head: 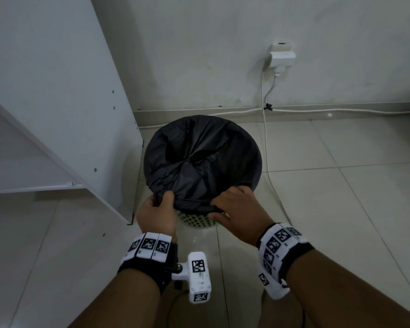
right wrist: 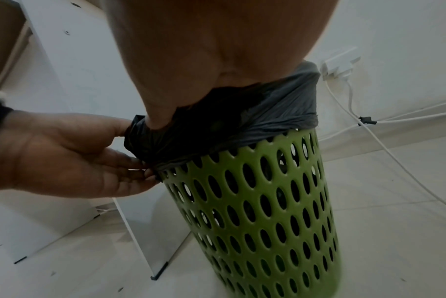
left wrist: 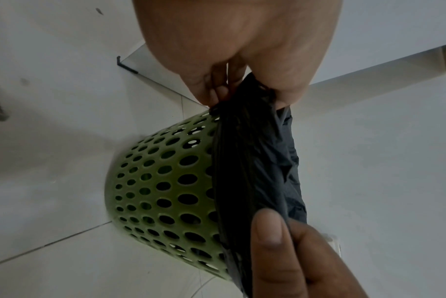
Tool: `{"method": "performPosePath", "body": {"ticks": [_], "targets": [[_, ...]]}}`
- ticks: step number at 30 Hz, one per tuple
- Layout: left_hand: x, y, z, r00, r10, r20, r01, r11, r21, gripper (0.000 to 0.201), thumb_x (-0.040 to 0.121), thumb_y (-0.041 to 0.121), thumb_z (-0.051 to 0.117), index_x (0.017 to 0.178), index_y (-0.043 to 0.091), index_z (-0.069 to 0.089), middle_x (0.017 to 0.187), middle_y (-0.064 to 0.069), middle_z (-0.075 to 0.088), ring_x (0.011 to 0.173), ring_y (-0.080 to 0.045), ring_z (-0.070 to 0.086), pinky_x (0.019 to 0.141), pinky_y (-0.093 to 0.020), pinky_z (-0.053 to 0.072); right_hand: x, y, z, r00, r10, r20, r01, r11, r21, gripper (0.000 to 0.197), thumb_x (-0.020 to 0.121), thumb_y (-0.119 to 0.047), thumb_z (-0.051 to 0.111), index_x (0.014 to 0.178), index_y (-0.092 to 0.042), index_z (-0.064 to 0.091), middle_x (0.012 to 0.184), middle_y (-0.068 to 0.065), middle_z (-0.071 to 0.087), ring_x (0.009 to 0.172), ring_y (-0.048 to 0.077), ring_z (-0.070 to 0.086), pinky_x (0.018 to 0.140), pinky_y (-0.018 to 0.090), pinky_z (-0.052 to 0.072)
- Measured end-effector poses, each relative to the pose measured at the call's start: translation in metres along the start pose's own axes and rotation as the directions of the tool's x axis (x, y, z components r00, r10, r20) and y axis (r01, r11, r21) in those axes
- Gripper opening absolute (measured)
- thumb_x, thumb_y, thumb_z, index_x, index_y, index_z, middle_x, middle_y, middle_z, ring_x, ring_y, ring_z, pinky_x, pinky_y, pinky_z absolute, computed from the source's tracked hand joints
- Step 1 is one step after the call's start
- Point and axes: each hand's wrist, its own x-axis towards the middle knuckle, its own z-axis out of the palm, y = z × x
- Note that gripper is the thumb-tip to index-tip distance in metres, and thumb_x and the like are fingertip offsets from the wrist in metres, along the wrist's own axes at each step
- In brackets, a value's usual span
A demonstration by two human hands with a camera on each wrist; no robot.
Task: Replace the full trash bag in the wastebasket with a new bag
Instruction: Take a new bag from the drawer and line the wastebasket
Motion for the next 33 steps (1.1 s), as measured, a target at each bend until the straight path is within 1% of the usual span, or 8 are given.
{"method": "performPosePath", "body": {"ticks": [5, 11, 14, 18, 22, 25, 29, 33], "targets": [[0.010, -0.006, 0.000, 0.999, -0.009, 0.034, 0.008, 0.999, 0.035, 0.025, 0.085, 0.028, 0.065, 0.067, 0.012, 0.063, 0.065, -0.005, 0.058, 0.065, -0.024, 0.052, 0.061, -0.031, 0.041, 0.002, -0.003, 0.002, 0.998, 0.025, -0.064, -0.025, 1.000, -0.004, 0.032, 0.089, -0.054, 0.046, 0.088, -0.027, 0.062, 0.080, -0.009, 0.060, 0.083, 0.018, 0.055, 0.085, 0.033, 0.027], [0.019, -0.009, -0.007, 0.993, 0.005, 0.121, -0.014, 0.997, 0.071, 0.037, 0.087, 0.032, 0.062, 0.076, -0.004, 0.060, 0.070, -0.015, 0.056, 0.068, -0.026, 0.049, 0.061, -0.033, 0.035, 0.003, -0.006, 0.004, 0.996, 0.044, -0.083, -0.045, 0.999, -0.018, 0.032, 0.088, -0.055, 0.045, 0.085, -0.027, 0.059, 0.077, -0.011, 0.057, 0.080, 0.017, 0.054, 0.084, 0.033, 0.026], [0.023, -0.012, -0.010, 0.985, -0.048, 0.166, 0.037, 0.997, 0.067, 0.032, 0.088, 0.033, 0.065, 0.077, 0.003, 0.067, 0.068, -0.007, 0.057, 0.067, -0.021, 0.050, 0.060, -0.030, 0.037, 0.003, -0.006, 0.005, 0.996, 0.053, -0.074, -0.056, 0.998, -0.036, 0.033, 0.088, -0.056, 0.044, 0.085, -0.027, 0.059, 0.077, -0.011, 0.057, 0.080, 0.017, 0.054, 0.085, 0.033, 0.026], [0.030, -0.017, -0.010, 0.968, -0.137, 0.211, 0.147, 0.988, -0.037, 0.027, 0.073, 0.043, 0.074, 0.083, 0.019, 0.079, 0.081, 0.002, 0.075, 0.085, -0.020, 0.068, 0.082, -0.033, 0.051, 0.002, -0.006, 0.005, 0.996, 0.061, -0.068, -0.064, 0.997, -0.039, 0.034, 0.089, -0.057, 0.043, 0.086, -0.027, 0.058, 0.078, -0.011, 0.057, 0.082, 0.017, 0.055, 0.086, 0.032, 0.027], [0.024, -0.014, -0.005, 0.986, -0.096, 0.136, 0.110, 0.989, -0.098, 0.028, 0.085, 0.030, 0.073, 0.101, 0.008, 0.075, 0.095, -0.005, 0.074, 0.087, -0.019, 0.067, 0.069, -0.023, 0.049, 0.003, -0.008, 0.006, 0.995, 0.076, -0.068, -0.078, 0.997, -0.023, 0.036, 0.089, -0.059, 0.041, 0.087, -0.028, 0.059, 0.078, -0.012, 0.058, 0.082, 0.016, 0.054, 0.086, 0.030, 0.025], [0.022, -0.018, 0.002, 0.995, -0.072, 0.069, 0.085, 0.973, -0.213, 0.040, 0.079, 0.026, 0.078, 0.116, 0.013, 0.068, 0.108, -0.006, 0.074, 0.096, -0.019, 0.071, 0.073, -0.021, 0.052, 0.003, -0.009, 0.005, 0.993, 0.088, -0.074, -0.089, 0.996, -0.018, 0.038, 0.089, -0.059, 0.041, 0.086, -0.027, 0.060, 0.078, -0.011, 0.058, 0.081, 0.016, 0.054, 0.086, 0.030, 0.026], [0.023, -0.019, 0.002, 0.999, 0.009, 0.041, -0.006, 0.997, -0.078, 0.027, 0.087, 0.026, 0.070, 0.112, 0.017, 0.067, 0.098, 0.003, 0.070, 0.081, -0.005, 0.063, 0.059, -0.011, 0.040, 0.002, -0.011, 0.006, 0.993, 0.091, -0.079, -0.092, 0.996, -0.012, 0.036, 0.088, -0.058, 0.042, 0.086, -0.027, 0.061, 0.078, -0.011, 0.060, 0.081, 0.016, 0.055, 0.087, 0.031, 0.027], [0.025, -0.017, 0.000, 0.997, 0.030, 0.074, -0.025, 0.997, -0.074, 0.030, 0.088, 0.025, 0.069, 0.115, 0.014, 0.068, 0.103, 0.002, 0.072, 0.088, -0.012, 0.065, 0.064, -0.014, 0.042, 0.002, -0.012, 0.006, 0.991, 0.103, -0.085, -0.104, 0.995, -0.007, 0.036, 0.088, -0.058, 0.043, 0.087, -0.027, 0.061, 0.078, -0.011, 0.060, 0.081, 0.016, 0.055, 0.087, 0.032, 0.028]]}}
